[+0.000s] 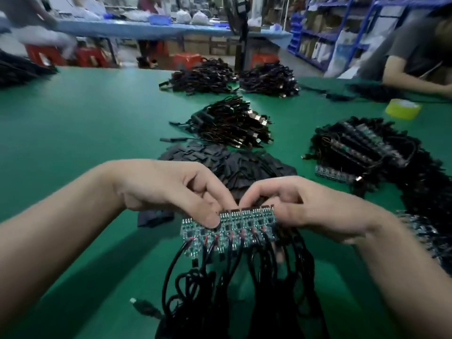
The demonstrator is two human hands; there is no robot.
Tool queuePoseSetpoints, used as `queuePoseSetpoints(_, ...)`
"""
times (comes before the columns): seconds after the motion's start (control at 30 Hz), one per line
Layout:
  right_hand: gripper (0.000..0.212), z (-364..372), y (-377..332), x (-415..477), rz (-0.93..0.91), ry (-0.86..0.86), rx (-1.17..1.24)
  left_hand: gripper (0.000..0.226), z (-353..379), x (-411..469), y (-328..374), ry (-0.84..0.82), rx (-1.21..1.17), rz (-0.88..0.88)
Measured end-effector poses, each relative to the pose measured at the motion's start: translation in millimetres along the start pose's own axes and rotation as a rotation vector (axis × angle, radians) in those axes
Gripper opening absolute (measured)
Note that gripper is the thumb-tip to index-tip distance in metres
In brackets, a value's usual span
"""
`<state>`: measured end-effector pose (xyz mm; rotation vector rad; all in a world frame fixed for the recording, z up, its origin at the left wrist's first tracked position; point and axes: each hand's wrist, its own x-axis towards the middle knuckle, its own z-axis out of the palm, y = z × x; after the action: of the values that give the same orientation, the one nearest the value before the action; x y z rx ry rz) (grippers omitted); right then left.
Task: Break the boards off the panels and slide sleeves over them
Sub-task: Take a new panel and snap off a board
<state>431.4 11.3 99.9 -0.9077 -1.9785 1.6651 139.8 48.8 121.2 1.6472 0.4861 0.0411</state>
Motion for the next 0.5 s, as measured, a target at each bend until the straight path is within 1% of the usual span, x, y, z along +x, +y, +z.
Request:
queuePoseSetpoints(0.03,0.039,3,5,0,0.002,0.017,-0.04,0.023,11,24,6,0.025,0.005,-0.035)
queuePoseSetpoints(0.07,0.026,6,9,2,0.02,0.091,-0.058,0.023,13,30,1,0.068,-0.004,-0.032)
queuePoseSetpoints(0.1,0.021,6,11,1,0.036,0.143,-0.094,0.024,15,35,-6,0.127,-0.034,-0.049)
queuePoseSetpoints(0.13,0.021,7,13,2,0.06,0.199,-0.118,0.027,14,36,-16,0.228,-0.048,-0.058)
queuePoseSetpoints(0.2,0.024,4,22,1,0.112,0.298,-0.135,0.04,14,32,-31,0.431,-0.093,-0.072)
queuePoseSetpoints(0.23,0.025,4,26,-1,0.125,0.339,-0.16,0.042,18,34,-38,0.504,-0.107,-0.036)
queuePoseSetpoints(0.27,0.026,5,29,-3,0.133,0.364,-0.177,0.037,23,36,-46,0.552,-0.107,-0.004)
queuePoseSetpoints(0.33,0.025,6,35,-7,0.149,0.401,-0.203,0.018,29,35,-56,0.602,-0.092,0.026)
queuePoseSetpoints(0.37,0.025,7,36,-8,0.162,0.4,-0.231,0.014,33,33,-58,0.61,-0.078,0.027)
queuePoseSetpoints(0.43,0.027,7,31,-9,0.212,0.347,-0.308,0.014,39,31,-61,0.627,-0.069,0.031)
queuePoseSetpoints(0.5,0.03,6,21,-4,0.211,0.292,-0.465,0.015,42,32,-62,0.636,-0.063,0.052)
